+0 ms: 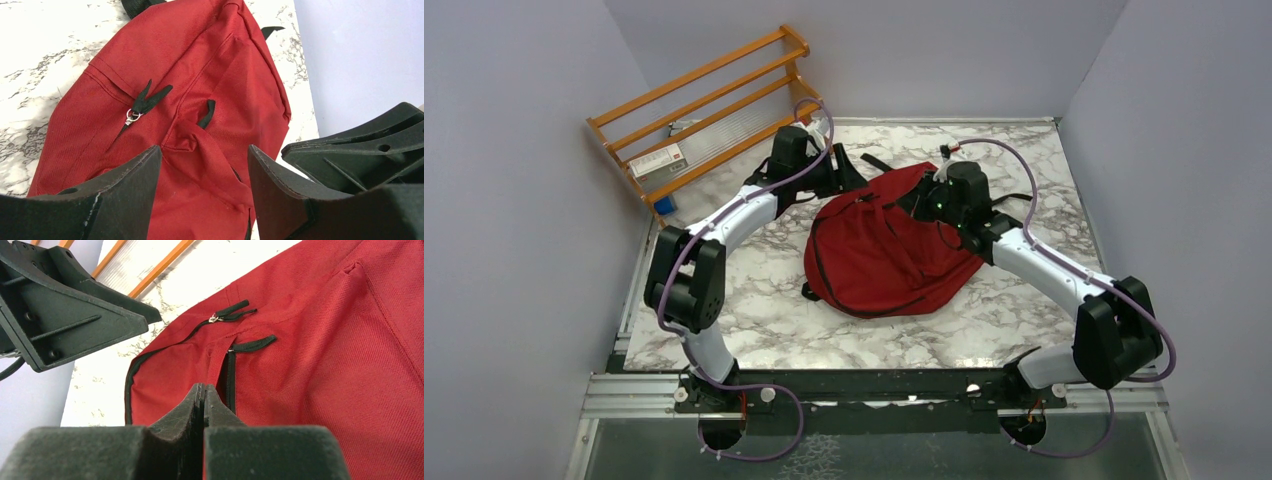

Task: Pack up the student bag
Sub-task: Zip the student bag at the center of the board.

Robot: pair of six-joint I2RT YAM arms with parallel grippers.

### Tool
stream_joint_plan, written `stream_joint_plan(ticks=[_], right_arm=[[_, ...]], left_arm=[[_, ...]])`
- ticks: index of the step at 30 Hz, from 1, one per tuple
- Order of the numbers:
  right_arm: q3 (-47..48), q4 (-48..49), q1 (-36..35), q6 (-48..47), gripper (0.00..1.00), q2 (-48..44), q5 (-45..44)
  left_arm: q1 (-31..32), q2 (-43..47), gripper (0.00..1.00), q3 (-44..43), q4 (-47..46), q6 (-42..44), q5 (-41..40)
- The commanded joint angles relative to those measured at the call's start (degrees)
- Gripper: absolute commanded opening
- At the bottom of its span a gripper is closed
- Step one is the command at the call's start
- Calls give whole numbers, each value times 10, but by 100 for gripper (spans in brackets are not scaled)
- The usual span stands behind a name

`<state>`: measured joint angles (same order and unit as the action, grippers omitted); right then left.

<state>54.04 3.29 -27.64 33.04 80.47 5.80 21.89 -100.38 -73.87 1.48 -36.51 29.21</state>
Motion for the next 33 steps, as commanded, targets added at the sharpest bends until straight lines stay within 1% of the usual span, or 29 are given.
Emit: stream_joint_plan(ticks=[1, 2, 4, 7, 13, 23, 25, 29, 31, 33], right_arm=[[23, -10, 3, 23, 12, 12, -32], [31, -14, 3, 28, 18, 19, -36], [50, -20, 4, 32, 27, 39, -40], [80, -32, 6, 41, 34, 71, -49], [89, -32, 10, 52, 37, 89, -40], [65, -32, 17, 52, 38, 79, -34], [62, -32, 18, 52, 38, 77, -33], [57, -32, 21, 51, 38, 79, -27], [58, -32, 22, 50, 38, 82, -22], [58, -32, 23, 50, 39, 82, -19]], left_arm=[[7, -14, 65, -19, -6, 38, 22], [10, -20, 65, -22, 0, 47, 22], [17, -35, 65, -32, 12, 60, 21], [30, -55, 65, -45, 22, 69, 15], [46, -81, 64, -62, 36, 60, -8], [55, -124, 61, -65, 51, 67, -21], [57, -128, 56, -63, 53, 71, -24], [59, -128, 48, -51, 54, 83, -34], [59, -129, 42, -42, 56, 88, -35], [60, -129, 33, -33, 56, 91, -34]])
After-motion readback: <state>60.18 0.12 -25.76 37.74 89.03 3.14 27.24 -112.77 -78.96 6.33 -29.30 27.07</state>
